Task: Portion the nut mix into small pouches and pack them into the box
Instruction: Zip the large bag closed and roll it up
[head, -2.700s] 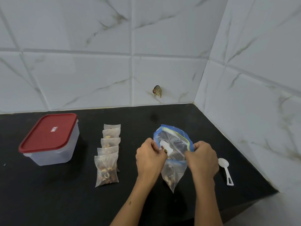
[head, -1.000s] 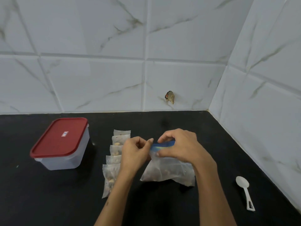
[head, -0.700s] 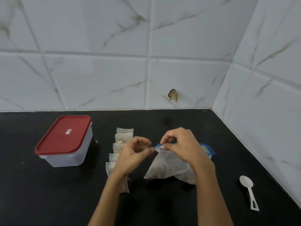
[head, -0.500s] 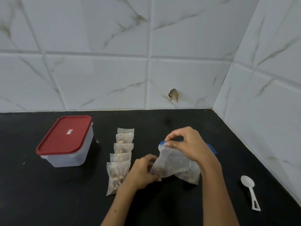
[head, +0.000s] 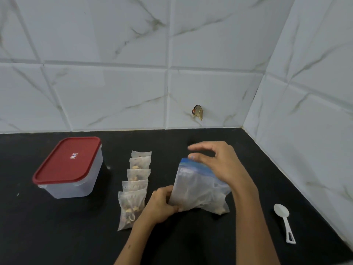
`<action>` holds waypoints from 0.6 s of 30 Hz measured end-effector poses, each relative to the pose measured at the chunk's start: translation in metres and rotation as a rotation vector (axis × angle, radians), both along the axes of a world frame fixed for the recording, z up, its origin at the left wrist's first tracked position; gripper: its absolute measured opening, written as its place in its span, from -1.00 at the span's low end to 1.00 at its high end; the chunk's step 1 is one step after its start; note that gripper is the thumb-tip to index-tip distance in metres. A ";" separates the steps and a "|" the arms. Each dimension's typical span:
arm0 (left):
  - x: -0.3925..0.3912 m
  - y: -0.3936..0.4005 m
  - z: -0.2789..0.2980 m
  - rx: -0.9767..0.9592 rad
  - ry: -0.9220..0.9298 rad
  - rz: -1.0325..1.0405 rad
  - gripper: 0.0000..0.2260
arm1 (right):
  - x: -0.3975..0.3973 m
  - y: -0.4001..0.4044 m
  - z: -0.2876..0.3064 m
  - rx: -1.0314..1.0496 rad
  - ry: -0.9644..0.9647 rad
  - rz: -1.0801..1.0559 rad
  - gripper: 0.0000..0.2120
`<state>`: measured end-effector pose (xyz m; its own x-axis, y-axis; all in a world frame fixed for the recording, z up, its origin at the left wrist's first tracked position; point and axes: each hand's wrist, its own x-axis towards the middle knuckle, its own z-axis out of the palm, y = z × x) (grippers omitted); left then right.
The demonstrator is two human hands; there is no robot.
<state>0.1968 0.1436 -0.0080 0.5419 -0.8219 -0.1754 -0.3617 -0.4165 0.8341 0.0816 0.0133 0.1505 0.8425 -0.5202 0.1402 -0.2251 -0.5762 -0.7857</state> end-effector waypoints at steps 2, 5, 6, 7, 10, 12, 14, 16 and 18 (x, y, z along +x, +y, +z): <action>0.002 0.000 -0.002 -0.039 0.027 0.006 -0.55 | -0.015 -0.010 -0.001 -0.004 -0.065 -0.095 -0.72; 0.003 -0.001 0.010 -0.138 0.086 0.048 -0.49 | -0.049 -0.028 -0.020 0.025 -0.151 -0.390 -0.59; 0.002 -0.002 0.018 -0.198 0.099 0.076 -0.44 | -0.061 -0.033 -0.029 0.057 -0.165 -0.506 -0.55; -0.001 -0.005 0.029 -0.268 0.081 0.110 -0.38 | -0.072 -0.039 -0.039 0.091 -0.147 -0.611 -0.52; -0.014 -0.016 0.071 -0.454 -0.232 0.215 -0.31 | -0.094 -0.053 -0.072 0.210 0.163 -0.748 -0.53; -0.024 -0.032 0.101 -0.453 -0.568 0.197 -0.35 | -0.093 -0.056 -0.098 0.288 0.389 -0.628 -0.52; -0.036 -0.057 0.127 -0.332 -0.819 0.064 -0.38 | -0.086 -0.052 -0.123 0.332 0.503 -0.498 -0.52; -0.051 -0.089 0.146 -0.087 -0.929 -0.090 -0.33 | -0.079 -0.050 -0.137 0.322 0.531 -0.453 -0.56; -0.061 -0.116 0.155 0.168 -0.973 -0.216 -0.31 | -0.076 -0.049 -0.142 0.318 0.493 -0.446 -0.68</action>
<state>0.1355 0.0281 0.1465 0.3536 -0.9247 0.1407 -0.9352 -0.3464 0.0735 0.0056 -0.0358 0.0089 0.4671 -0.7806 -0.4153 -0.7552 -0.1079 -0.6465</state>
